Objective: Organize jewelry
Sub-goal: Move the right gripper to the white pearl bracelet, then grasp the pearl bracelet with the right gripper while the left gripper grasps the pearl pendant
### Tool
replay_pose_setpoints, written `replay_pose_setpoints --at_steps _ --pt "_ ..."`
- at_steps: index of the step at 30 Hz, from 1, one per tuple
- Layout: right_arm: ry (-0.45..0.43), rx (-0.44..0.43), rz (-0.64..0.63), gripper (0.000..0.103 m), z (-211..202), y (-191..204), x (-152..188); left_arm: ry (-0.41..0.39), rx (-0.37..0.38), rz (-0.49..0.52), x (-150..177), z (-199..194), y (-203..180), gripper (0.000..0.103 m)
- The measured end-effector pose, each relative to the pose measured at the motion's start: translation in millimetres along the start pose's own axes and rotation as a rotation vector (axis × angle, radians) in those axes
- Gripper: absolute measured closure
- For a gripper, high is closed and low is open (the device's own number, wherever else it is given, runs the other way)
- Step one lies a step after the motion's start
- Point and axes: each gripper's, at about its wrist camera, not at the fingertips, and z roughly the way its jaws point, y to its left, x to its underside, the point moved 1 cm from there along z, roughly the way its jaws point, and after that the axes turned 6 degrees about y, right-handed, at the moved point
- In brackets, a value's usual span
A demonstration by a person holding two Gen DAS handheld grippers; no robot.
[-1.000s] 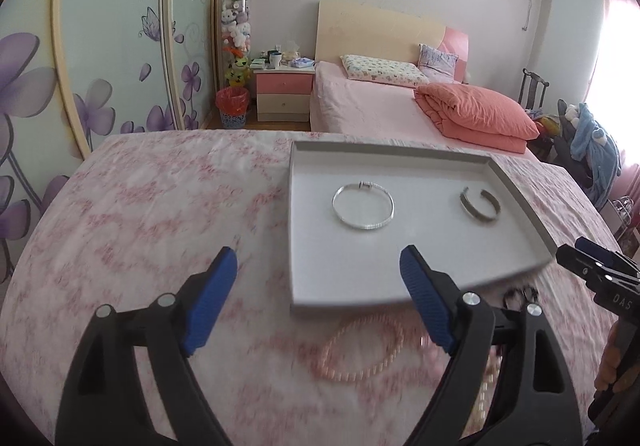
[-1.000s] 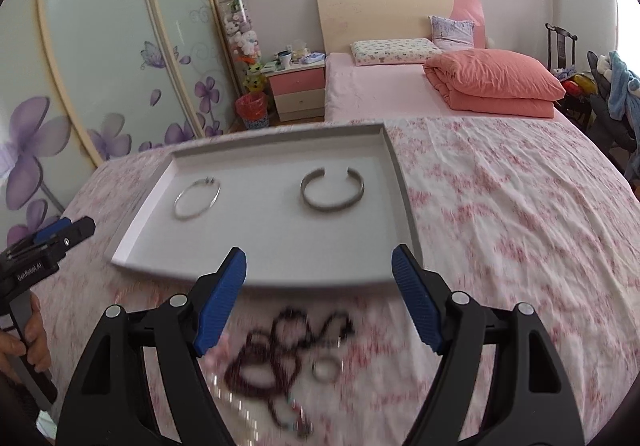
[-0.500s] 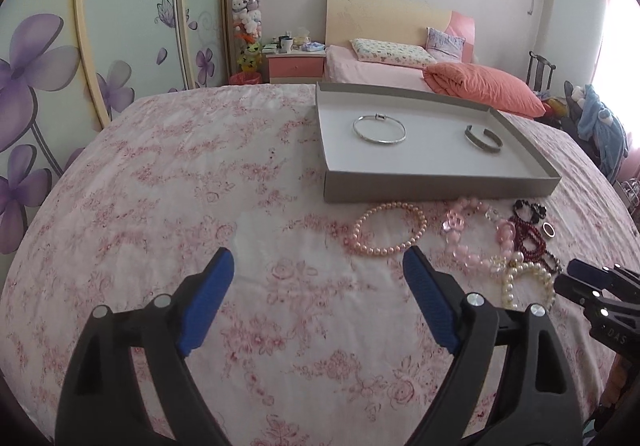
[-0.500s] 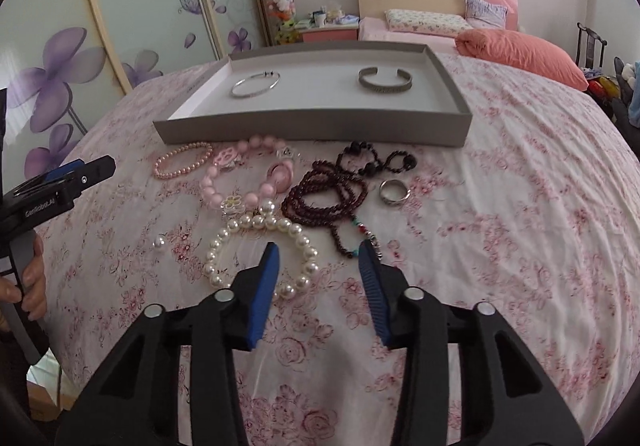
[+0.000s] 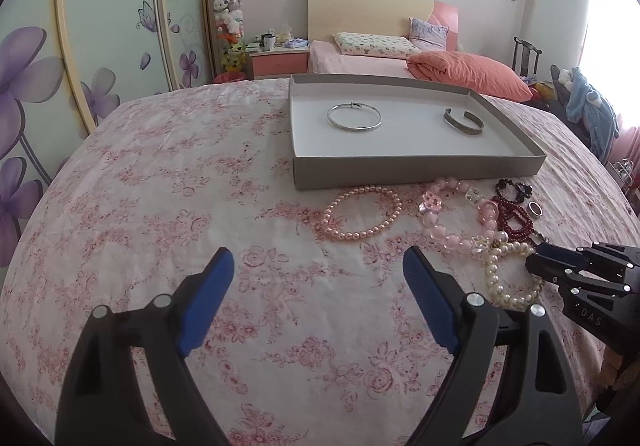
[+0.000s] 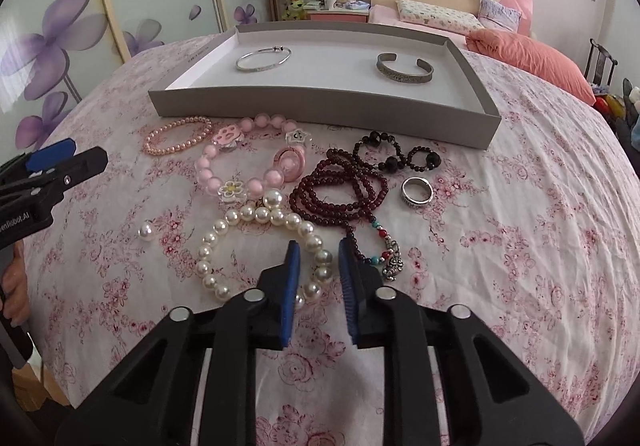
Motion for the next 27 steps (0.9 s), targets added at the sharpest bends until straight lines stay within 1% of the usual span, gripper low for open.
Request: replay_pose_setpoints --at_steps 3,8,12,14,19,21,22,23,27 --pt "-0.004 0.007 -0.011 0.092 -3.7 0.9 7.3 0.004 0.011 0.018 1.5 0.0 -7.4 0.019" --pt "0.009 0.011 0.009 0.092 -12.3 -10.9 18.6 0.024 0.042 0.071 6.5 2.2 -25.4 0.019" --pt "0.014 0.066 0.029 0.092 -17.7 -27.6 23.9 0.046 0.07 0.131 12.5 4.9 -44.4 0.019" --pt "0.015 0.101 0.063 0.092 -18.6 -42.5 23.7 0.056 0.081 0.151 15.1 6.8 -52.4 0.019" --pt "0.007 0.166 0.141 0.092 -15.7 -68.2 17.5 0.074 0.066 0.178 19.6 16.1 -65.8 0.019" --pt "0.004 0.17 0.151 0.092 -13.8 -71.3 15.2 0.089 0.056 0.176 19.7 22.0 -69.7 0.022" --pt "0.003 0.172 0.15 0.092 -13.1 -70.8 14.7 0.096 0.057 0.174 19.7 23.4 -70.6 0.027" --pt "0.002 0.175 0.147 0.092 -12.0 -69.5 13.6 0.105 0.059 0.172 19.5 25.7 -72.1 0.029" --pt "-0.004 0.171 0.15 0.092 -11.1 -71.4 14.0 0.126 0.058 0.162 20.9 32.3 -75.2 0.036"
